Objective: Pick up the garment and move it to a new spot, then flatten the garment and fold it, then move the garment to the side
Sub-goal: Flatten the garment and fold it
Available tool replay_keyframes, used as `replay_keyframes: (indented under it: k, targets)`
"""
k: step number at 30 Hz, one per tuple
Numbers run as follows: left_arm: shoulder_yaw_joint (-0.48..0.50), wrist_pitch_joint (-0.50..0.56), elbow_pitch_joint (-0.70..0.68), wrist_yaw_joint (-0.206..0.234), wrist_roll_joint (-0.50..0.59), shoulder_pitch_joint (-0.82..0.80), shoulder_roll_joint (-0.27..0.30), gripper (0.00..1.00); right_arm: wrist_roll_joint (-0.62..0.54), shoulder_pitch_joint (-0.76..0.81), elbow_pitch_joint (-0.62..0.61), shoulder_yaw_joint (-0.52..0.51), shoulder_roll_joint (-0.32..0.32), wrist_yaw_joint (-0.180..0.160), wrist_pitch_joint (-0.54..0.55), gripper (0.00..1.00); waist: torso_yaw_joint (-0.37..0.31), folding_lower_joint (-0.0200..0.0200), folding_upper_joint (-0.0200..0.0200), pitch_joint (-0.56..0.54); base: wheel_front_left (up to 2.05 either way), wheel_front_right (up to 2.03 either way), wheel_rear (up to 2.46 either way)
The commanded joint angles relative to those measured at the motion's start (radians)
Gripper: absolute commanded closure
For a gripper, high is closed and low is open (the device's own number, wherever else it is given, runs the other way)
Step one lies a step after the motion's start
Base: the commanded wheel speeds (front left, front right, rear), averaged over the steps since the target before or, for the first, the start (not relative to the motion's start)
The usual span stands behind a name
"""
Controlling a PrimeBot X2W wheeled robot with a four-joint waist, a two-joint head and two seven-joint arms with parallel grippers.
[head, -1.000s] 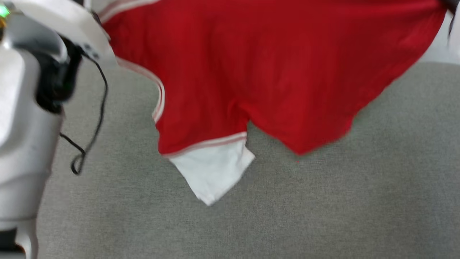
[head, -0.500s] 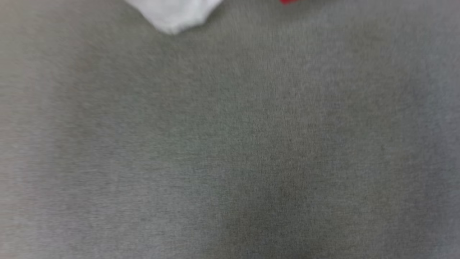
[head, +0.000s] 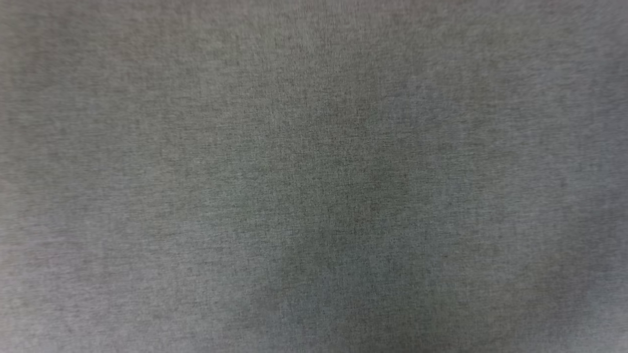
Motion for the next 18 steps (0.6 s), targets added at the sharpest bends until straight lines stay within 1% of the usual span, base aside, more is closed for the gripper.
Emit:
replay_keyframes:
  k: [1,4,9,12,14,18]
  targets:
    - [0.000,0.001,0.001,0.006,-0.005,-0.003,0.002,1.00,0.005,-0.017,0.014,0.015,-0.006,-0.002,-0.010,1.00,-0.002,-0.0002,0.0000,0.034,0.00,0.00,0.00]
    - [0.009,-0.010,0.004,0.006,-0.022,0.025,-0.004,1.00,0.033,-0.022,0.054,0.049,-0.003,-0.002,-0.035,1.00,0.001,-0.0002,0.0000,0.054,0.00,0.00,0.00]
    - [0.022,-0.036,0.018,-0.016,-0.060,0.069,-0.022,1.00,0.071,-0.006,0.102,0.125,-0.020,-0.002,-0.064,1.00,0.022,-0.0002,0.0000,0.065,0.00,0.00,0.00]
    - [0.023,-0.058,0.028,-0.032,-0.082,0.128,-0.036,1.00,0.114,0.037,0.112,0.175,-0.038,-0.002,-0.076,1.00,0.038,-0.0002,0.0000,0.055,0.00,0.00,0.00]
    - [0.032,-0.074,0.029,-0.043,-0.101,0.164,-0.033,1.00,0.144,0.070,0.105,0.211,-0.056,-0.002,-0.078,1.00,0.047,-0.0002,0.0000,0.040,0.00,0.00,0.00]
    - [0.043,-0.115,0.022,-0.073,-0.140,0.303,-0.035,1.00,0.206,0.197,0.073,0.275,-0.098,-0.002,-0.089,1.00,0.069,-0.0002,0.0000,-0.018,0.00,0.00,0.00]
